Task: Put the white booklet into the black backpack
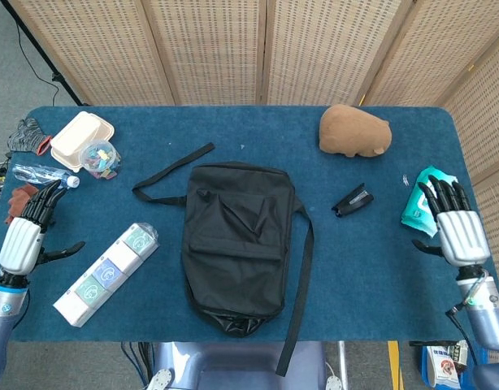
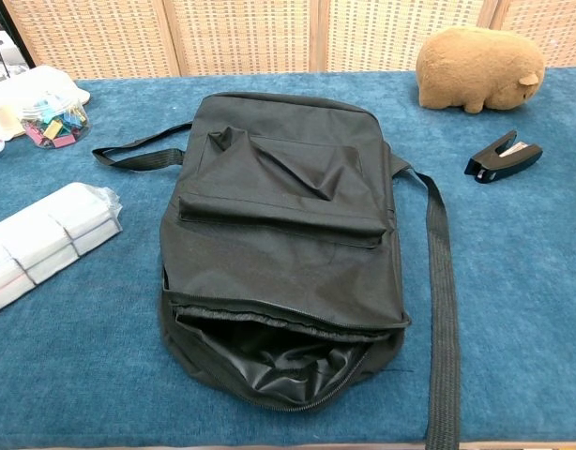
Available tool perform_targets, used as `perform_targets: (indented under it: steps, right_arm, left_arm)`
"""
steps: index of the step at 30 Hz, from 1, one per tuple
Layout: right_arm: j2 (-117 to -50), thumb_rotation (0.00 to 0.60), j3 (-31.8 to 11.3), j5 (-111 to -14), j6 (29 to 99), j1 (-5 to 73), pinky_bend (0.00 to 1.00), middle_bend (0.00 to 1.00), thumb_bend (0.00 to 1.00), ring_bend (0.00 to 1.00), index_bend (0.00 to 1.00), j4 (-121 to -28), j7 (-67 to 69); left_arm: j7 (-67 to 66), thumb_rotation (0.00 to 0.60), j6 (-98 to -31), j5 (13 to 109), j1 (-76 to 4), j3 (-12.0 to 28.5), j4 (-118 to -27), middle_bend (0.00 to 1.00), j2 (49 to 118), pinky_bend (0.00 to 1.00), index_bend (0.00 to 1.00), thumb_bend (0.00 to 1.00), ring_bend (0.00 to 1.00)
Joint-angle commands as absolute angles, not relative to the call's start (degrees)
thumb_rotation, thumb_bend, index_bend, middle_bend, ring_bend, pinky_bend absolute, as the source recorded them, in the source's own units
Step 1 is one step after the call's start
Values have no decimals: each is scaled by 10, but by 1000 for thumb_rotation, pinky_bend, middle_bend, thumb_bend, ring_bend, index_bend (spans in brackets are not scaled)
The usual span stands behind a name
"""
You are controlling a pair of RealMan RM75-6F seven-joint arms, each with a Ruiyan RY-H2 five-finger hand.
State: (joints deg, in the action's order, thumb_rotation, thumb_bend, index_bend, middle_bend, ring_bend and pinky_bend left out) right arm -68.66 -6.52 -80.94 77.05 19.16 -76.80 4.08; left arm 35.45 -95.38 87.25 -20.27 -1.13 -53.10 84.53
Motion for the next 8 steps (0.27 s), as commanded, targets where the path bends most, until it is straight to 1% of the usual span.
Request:
perform_targets:
  steps: [1, 5, 8]
  right_arm:
    - [-691, 600, -47, -811, 789, 160, 0, 0, 0, 0, 0, -767, 47]
    - [-678, 600, -41, -806, 803, 138, 0, 0, 0, 0, 0, -804, 31]
    - [-670, 600, -38, -808, 815, 128, 0, 0, 0, 0, 0, -833, 16]
  left_arm:
    - [259, 600, -913, 835, -163, -3, -735, 0, 741, 68, 0, 90, 0]
    - [231, 600, -915, 829, -150, 2, -793, 0, 722, 41, 0, 90, 0]
    - [208, 600, -916, 832, -145, 5, -807, 0, 719, 41, 0, 90, 0]
